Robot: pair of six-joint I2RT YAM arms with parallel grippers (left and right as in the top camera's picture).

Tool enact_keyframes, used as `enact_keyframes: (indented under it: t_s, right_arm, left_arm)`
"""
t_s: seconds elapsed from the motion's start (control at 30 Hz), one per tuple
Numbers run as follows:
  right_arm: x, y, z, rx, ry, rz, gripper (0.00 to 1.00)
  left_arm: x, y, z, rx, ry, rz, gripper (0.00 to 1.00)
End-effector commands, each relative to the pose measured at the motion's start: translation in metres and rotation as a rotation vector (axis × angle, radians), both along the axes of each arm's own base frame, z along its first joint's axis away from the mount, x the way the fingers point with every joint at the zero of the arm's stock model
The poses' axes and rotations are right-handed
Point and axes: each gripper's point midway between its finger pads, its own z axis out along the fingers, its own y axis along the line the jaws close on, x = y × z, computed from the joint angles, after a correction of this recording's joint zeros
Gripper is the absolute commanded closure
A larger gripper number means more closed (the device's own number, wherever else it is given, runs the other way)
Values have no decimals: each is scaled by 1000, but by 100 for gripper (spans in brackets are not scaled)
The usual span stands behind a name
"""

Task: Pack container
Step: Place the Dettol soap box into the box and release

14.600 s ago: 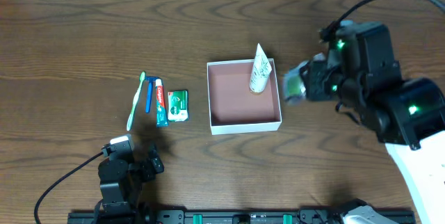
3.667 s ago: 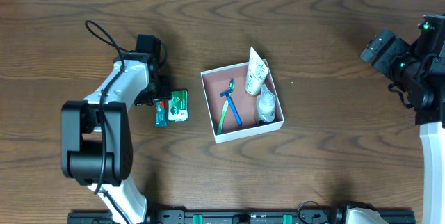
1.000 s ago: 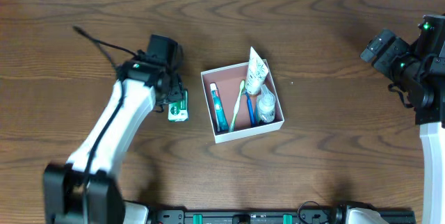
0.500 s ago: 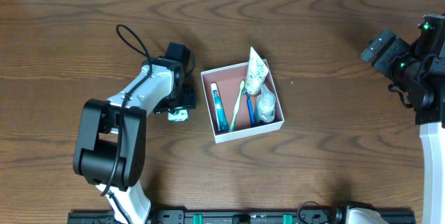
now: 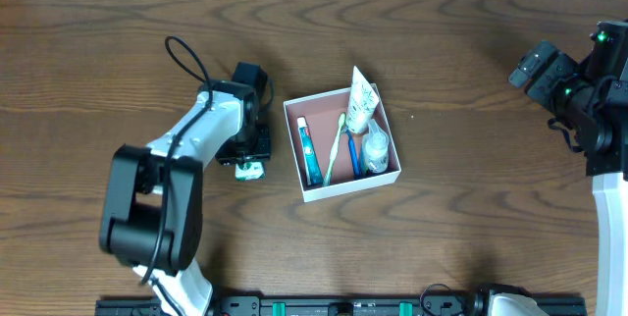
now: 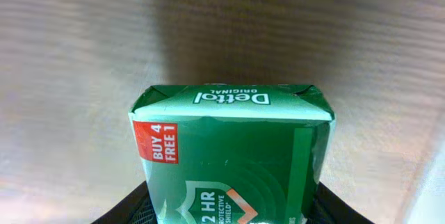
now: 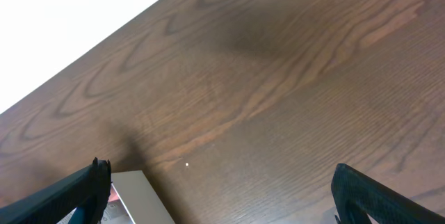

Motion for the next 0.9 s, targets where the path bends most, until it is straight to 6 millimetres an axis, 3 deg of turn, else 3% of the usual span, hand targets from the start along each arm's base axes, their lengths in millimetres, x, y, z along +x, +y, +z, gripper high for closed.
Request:
enact_keyframes:
  t_s: [0.0, 0.17, 0.33, 0.53, 0.87]
  right_arm:
    - [1, -2, 4, 7, -11, -13, 1]
    - [1, -2, 4, 7, -11, -13, 1]
    - [1, -2, 4, 7, -11, -13, 1]
    - [1, -2, 4, 7, -11, -13, 1]
    - [1, -2, 4, 7, -11, -13, 1]
  left_arm:
    - [26, -12, 69, -68, -206, -14, 53]
    - [24, -42, 132, -184, -398, -52, 53]
    - [24, -84, 156, -263, -500, -105, 52]
    - [24, -135, 133, -295, -480, -161, 53]
    - [31, -143, 53, -208, -322, -25, 52]
